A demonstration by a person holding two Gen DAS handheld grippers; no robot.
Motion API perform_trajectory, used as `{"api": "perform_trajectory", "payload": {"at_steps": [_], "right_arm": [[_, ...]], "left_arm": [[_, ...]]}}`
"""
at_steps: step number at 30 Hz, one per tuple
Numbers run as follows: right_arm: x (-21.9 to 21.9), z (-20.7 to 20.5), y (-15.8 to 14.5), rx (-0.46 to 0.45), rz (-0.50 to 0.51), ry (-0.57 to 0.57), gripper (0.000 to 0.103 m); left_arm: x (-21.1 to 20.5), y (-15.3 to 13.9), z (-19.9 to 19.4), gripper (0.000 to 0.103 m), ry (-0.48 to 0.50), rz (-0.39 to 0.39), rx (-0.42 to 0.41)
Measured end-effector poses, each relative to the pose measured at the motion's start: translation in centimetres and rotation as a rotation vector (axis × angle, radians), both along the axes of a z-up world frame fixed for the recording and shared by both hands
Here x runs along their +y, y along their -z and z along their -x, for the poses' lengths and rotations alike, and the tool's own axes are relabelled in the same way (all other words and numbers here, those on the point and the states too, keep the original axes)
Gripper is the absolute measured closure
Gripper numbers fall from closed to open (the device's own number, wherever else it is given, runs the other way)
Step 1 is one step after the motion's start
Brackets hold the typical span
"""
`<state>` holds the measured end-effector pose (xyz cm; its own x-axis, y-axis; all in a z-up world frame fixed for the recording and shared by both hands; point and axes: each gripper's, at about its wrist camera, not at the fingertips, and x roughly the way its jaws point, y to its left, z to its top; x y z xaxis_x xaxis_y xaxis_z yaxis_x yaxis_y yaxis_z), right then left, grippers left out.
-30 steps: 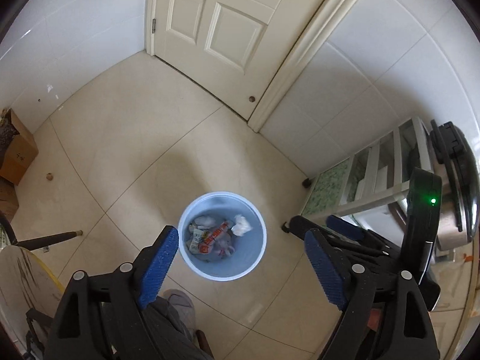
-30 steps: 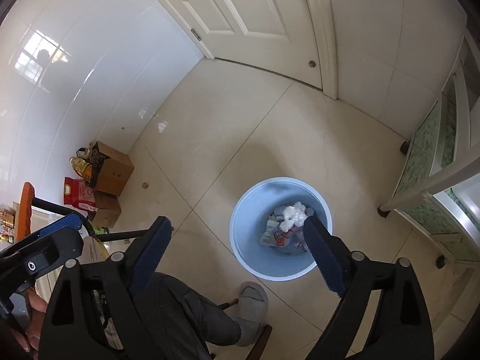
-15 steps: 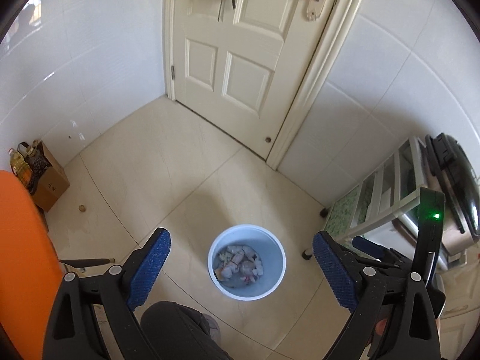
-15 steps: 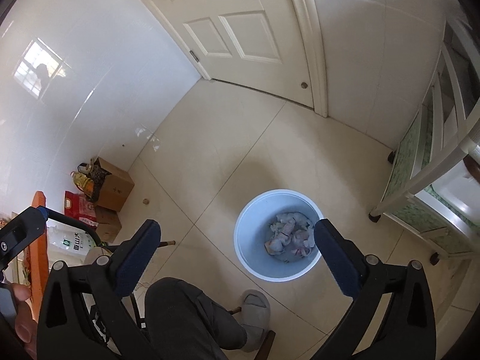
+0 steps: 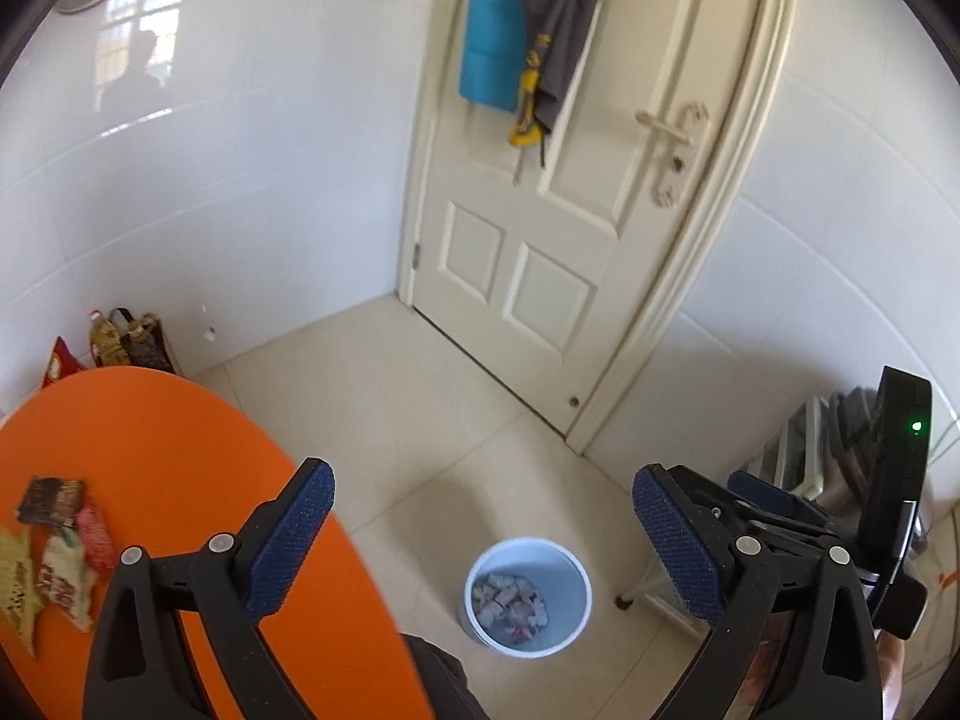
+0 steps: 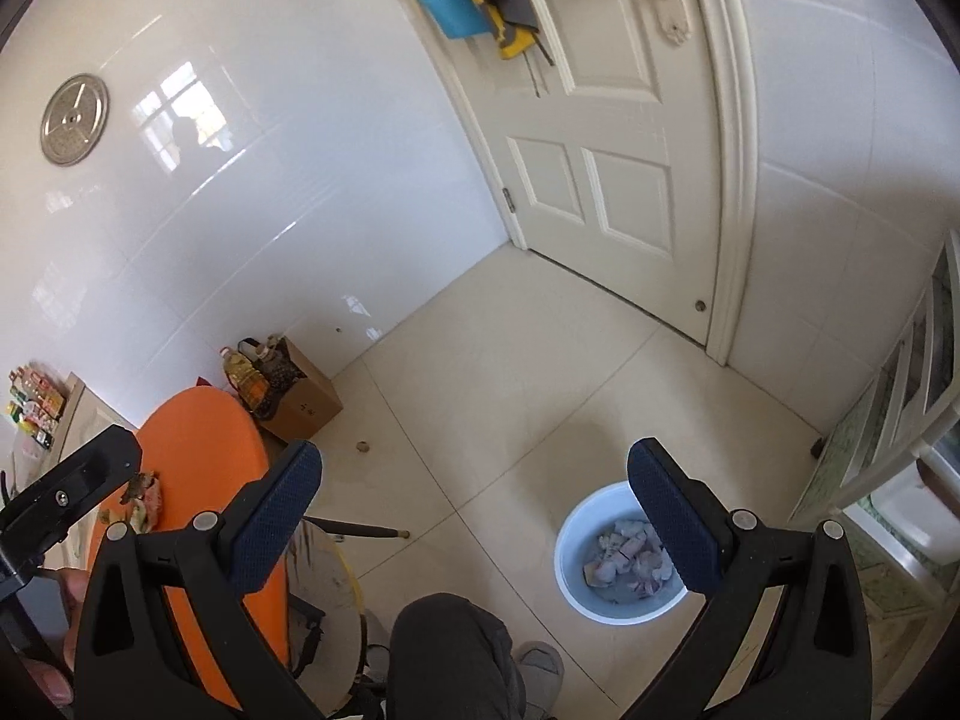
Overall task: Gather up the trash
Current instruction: 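Release the wrapper and tissue from both tools over the blue bin, then move both open tools back from the bin to the table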
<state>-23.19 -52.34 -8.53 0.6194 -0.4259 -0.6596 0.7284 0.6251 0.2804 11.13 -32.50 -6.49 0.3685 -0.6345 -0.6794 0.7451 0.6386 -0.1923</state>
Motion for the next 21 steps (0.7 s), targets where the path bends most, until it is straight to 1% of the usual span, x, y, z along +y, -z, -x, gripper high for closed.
{"api": "perform_trajectory", "payload": {"at_steps": [3,6,9,12,15,20,21], "right_arm": [[2.4,-2.2,-2.2,-0.013,0.046,-0.060,0.000],[4.6,-4.3,-3.9,-0.033,0.079,-0.126,0.000],[7.4,-6.3,-5.4,-0.054,0.113,-0.196,0.000],[10.1,-8.5,-6.5,-0.069,0.142,-0.263,0.000],[12.6,-10.3,-7.4,-0.087,0.166,-0.332,0.000],[16.9,-13.2,-8.5,-0.105,0.196,-0.433,0.000],[17.7,-13.7,-8.6,-0.106,0.202,-0.454,0.000]], "left_arm": [[4.4,-1.9,0.8,0.004,-0.047,0.034,-0.039],[7.8,-3.2,2.4,0.003,-0.111,0.052,-0.101],[12.2,-4.5,3.8,0.001,-0.180,0.077,-0.157],[17.1,-5.9,5.0,0.001,-0.252,0.100,-0.189],[20.8,-6.5,6.9,0.001,-0.329,0.095,-0.223],[26.4,-6.8,10.7,0.001,-0.446,0.110,-0.247],[26.5,-6.6,11.7,0.001,-0.468,0.108,-0.255]]}}
